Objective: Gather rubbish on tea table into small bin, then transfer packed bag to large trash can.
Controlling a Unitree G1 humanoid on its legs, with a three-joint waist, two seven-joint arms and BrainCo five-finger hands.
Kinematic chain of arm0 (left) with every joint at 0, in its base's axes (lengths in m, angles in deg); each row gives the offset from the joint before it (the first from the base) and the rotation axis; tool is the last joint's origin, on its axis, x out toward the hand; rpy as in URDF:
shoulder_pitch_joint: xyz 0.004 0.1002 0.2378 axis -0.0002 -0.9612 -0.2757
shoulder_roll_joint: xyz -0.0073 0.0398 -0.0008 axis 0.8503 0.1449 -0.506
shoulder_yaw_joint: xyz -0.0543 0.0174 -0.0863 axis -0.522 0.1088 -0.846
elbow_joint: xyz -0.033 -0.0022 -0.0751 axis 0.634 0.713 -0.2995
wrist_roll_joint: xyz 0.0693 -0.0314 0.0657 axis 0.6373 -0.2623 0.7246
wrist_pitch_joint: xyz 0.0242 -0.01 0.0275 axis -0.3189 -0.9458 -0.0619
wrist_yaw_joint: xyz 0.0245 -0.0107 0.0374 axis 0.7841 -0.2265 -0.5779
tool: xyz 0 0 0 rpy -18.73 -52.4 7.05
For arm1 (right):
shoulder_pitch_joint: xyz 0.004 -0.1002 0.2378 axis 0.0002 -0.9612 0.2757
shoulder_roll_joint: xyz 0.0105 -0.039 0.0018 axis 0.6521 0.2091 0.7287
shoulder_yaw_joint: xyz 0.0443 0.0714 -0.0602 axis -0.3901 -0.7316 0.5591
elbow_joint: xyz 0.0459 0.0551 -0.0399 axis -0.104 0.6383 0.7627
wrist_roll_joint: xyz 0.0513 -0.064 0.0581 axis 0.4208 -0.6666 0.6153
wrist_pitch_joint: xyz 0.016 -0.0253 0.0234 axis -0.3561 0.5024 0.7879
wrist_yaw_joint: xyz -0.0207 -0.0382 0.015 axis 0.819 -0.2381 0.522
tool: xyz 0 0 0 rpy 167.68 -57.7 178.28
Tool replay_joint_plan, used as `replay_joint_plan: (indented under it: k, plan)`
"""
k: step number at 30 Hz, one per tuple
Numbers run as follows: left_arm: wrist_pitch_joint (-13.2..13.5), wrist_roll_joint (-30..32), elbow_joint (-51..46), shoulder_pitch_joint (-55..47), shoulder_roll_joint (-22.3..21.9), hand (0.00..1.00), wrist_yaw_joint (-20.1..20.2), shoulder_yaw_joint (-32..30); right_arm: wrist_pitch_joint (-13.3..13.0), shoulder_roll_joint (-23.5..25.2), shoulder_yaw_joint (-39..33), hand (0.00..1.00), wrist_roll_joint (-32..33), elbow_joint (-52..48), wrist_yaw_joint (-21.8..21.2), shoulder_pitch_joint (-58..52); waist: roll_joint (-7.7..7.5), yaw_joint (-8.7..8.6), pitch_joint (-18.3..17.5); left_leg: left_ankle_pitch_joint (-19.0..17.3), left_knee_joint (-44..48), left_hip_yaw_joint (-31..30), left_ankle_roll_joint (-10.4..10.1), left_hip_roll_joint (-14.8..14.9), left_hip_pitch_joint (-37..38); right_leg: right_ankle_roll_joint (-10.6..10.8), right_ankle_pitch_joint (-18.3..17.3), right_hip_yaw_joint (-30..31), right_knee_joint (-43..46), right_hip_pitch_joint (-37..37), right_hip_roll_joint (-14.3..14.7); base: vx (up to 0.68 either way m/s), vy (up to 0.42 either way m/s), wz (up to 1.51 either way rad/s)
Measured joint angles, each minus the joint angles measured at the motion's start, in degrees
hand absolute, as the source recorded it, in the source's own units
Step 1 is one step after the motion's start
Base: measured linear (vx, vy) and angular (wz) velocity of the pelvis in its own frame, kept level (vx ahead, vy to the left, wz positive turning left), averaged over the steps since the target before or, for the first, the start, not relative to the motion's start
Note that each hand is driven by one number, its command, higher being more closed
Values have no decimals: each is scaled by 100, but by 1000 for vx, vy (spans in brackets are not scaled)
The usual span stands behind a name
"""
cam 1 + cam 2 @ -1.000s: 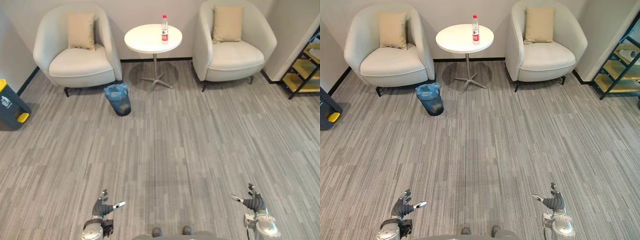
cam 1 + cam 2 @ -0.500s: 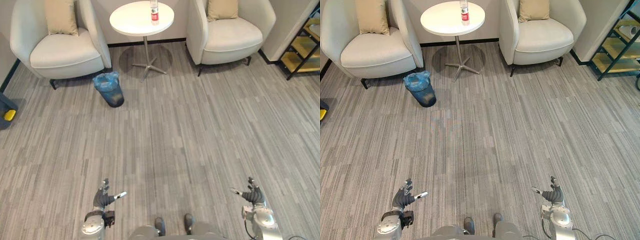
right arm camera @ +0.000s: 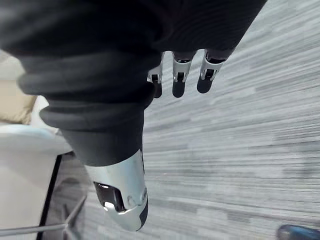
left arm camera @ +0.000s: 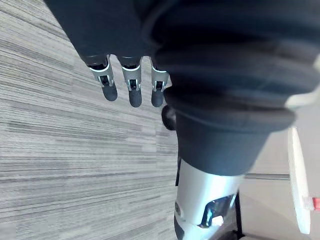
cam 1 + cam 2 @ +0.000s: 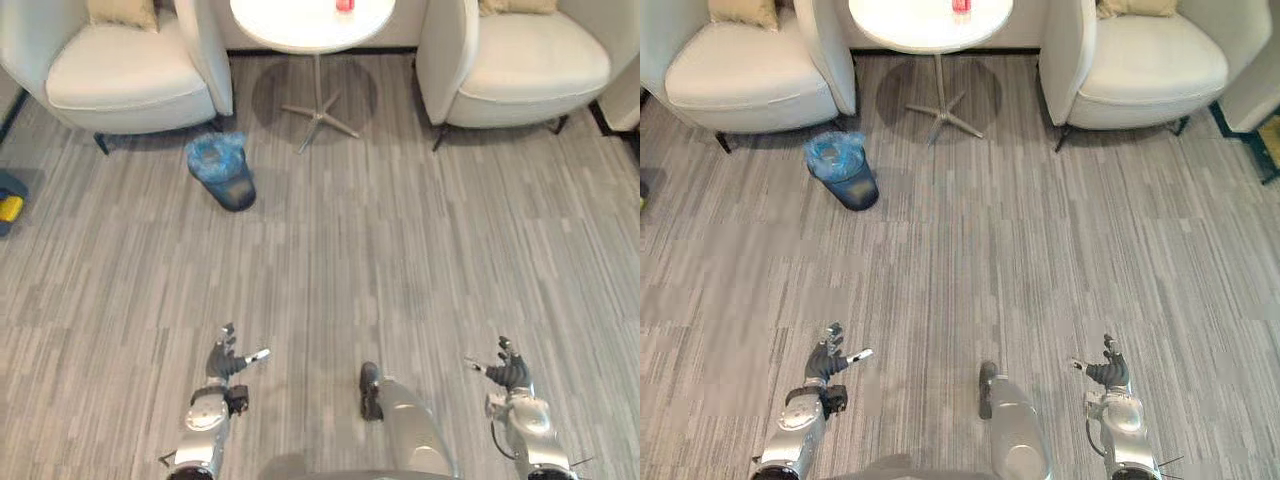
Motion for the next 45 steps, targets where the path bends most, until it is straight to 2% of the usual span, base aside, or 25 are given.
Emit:
replay_joint_plan:
  k: [3,4,6,8,9,10,11,12,14,15,16,19,22,23,24,26,28,30,31,34,36,37,39,42,45]
  plan:
    - [-7,-32,-4,-2,-2,0,1,67,6,83,-21,0,118,-18,8,120,-154,177,74,-452,-225,428,5,-13,-1006,-4,-29,173,-774,904,-39,598,-76,-21]
    - [-15,-32,-5,18,-2,0,9,96,7,74,-62,0,180,33,9,163,-191,243,130,-600,-1150,575,-42,-297,-1416,60,-139,213,-1095,1328,-181,699,-3,-14]
    - [-21,-32,-4,-48,-22,0,16,107,19,-3,-63,0,185,169,9,211,-253,263,172,-450,-2879,601,-245,-745,-1738,177,-257,271,-1328,1699,-323,658,65,-25]
    - [-23,-31,2,-143,-66,0,10,102,29,-60,-156,0,180,311,23,231,-69,293,107,54,-4571,488,-423,-916,-1765,211,-312,446,-1466,1919,-259,681,161,-54]
    - [-22,-30,8,-248,-105,0,-3,94,51,-118,-184,0,164,380,86,186,151,394,2,271,-5374,364,-311,-884,-1768,288,-437,697,-1498,2084,-126,705,258,-91]
    - [-27,-30,119,-245,-68,0,-13,60,71,-52,-171,0,158,532,108,200,-13,462,-102,830,-4953,391,147,-1042,-1843,451,-732,882,-1241,2130,-339,690,278,-74]
    - [-28,-30,183,-194,-51,0,-27,18,88,-17,-168,0,158,586,106,205,-147,446,-147,774,-4753,471,255,-1149,-1882,582,-818,889,-927,2036,-507,663,250,-14]
    - [-30,-29,250,-117,-70,0,-28,6,107,-7,-197,0,158,619,107,142,-322,352,-250,525,-4513,564,494,-1338,-1882,806,-839,956,-49,1726,-755,709,251,31]
    - [-31,-32,292,-62,-91,0,-30,65,126,21,-228,0,158,758,103,118,-437,246,-271,61,-4379,559,574,-1577,-1551,2157,-196,1244,1860,1038,-935,729,237,22]
    - [-53,-32,340,-43,-61,0,-36,85,137,75,-224,0,150,780,94,114,-450,239,-261,-128,-4404,519,635,-1679,-1131,2340,-44,1296,3165,596,-960,675,195,2]
    - [-63,-31,335,-64,-50,0,-88,108,138,110,-166,0,123,773,93,89,-426,221,-253,-305,-4556,495,639,-1742,-567,1981,-180,1041,4088,228,-1064,769,201,1]
    - [-40,-34,329,69,51,0,-124,207,127,124,35,0,-57,672,77,53,-272,90,-267,-409,-5286,215,637,-1755,651,1204,-605,105,4197,-674,-1106,570,109,24]
    - [-36,-36,336,254,105,0,-124,198,122,110,58,0,-58,594,74,109,-209,-75,-165,-480,-5505,-43,508,-1674,1147,1105,-699,-124,2709,-1259,-958,553,-21,59]
    - [-34,-36,331,316,109,0,-121,204,112,85,53,0,-58,586,76,109,-166,-103,-143,-580,-5511,-165,349,-1572,1340,1198,-549,11,1503,-1342,-793,429,-88,60]
    - [-26,-34,332,335,146,0,-127,201,115,95,51,0,-60,575,79,48,-204,-112,-159,-707,-5508,-259,151,-1524,1499,1289,-99,320,220,-1323,-632,519,-135,63]
    - [-28,-33,415,330,151,0,-135,196,124,106,-44,0,-62,540,84,-78,-230,-125,-182,-991,-5319,-440,-140,-1398,1677,950,1144,601,-91,-1196,-474,581,-215,60]
    - [-31,-33,452,273,96,0,-130,187,135,76,-73,0,-61,472,86,-55,-152,-63,-209,-1081,-4760,-494,-235,-1198,1561,638,798,466,309,-1215,-403,546,-251,33]
    - [-35,-35,450,245,-58,0,-120,191,133,106,-49,0,-56,124,88,-104,-115,-107,-183,-897,-3222,-408,-489,-967,995,514,440,234,404,-909,-406,522,-262,53]
    - [-35,-35,450,243,-162,0,-107,224,121,148,-21,0,-51,29,91,-102,-153,-65,-154,-912,-2237,-100,-449,-596,637,410,345,162,291,-486,-385,425,-191,40]
    - [-32,-35,450,205,-244,0,-97,315,5,207,-51,0,-46,-54,111,-76,-249,-42,-158,-1008,-2446,338,-366,-193,434,404,341,140,-45,89,-515,323,-110,24]
    - [-33,-35,453,182,-255,0,-98,315,7,204,-69,0,-48,-97,114,-11,-222,-46,-156,-968,-3198,340,-431,-206,218,541,257,165,-130,181,-644,202,20,-2]
    - [-34,-35,474,173,-278,0,-96,326,10,173,-94,0,-49,-126,115,-20,-106,-67,-150,-723,-3918,305,-621,-212,148,664,178,185,-118,179,-640,159,90,-7]
    - [-35,-38,641,187,-329,0,-98,354,34,111,-158,0,-49,-200,120,-114,215,-71,-202,-138,-4536,198,-642,-164,185,885,-14,263,25,153,-512,176,187,-9]
    - [-36,-33,680,202,-175,0,-96,358,31,269,-153,0,-60,-478,117,-274,4,-70,-217,-116,-4808,301,-610,-423,330,1011,-78,435,49,114,-762,80,127,-8]
    - [-37,-13,681,32,-61,0,-97,349,-63,318,-160,0,-63,-1185,126,-301,-17,-72,-229,-154,-4910,509,-546,-471,405,1118,18,672,-133,69,-778,7,94,-33]
